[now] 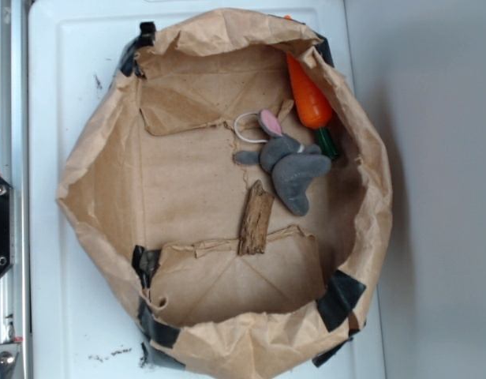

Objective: Grab the wood chip.

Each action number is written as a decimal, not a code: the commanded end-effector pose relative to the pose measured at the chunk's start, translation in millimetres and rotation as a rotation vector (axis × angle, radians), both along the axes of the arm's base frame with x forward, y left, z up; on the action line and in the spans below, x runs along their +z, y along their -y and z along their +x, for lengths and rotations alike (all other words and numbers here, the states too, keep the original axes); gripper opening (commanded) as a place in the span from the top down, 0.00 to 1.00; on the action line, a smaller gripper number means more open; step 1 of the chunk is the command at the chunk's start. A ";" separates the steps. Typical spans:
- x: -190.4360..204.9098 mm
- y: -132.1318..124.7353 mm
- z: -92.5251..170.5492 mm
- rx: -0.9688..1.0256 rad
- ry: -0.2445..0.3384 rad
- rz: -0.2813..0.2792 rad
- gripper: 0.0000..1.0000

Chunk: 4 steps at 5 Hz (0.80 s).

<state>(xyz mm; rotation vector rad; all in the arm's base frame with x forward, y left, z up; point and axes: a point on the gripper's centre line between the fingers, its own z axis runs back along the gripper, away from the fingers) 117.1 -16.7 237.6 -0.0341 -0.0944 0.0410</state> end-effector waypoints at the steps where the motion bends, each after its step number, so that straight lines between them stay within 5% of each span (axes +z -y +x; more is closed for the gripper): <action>1: 0.0 0.0 0.0 0.000 0.000 0.000 0.00; 2: 20.2 -13.0 50.0 -0.048 0.060 0.001 0.00; 4: 20.2 -13.0 50.0 -0.048 0.060 0.001 0.00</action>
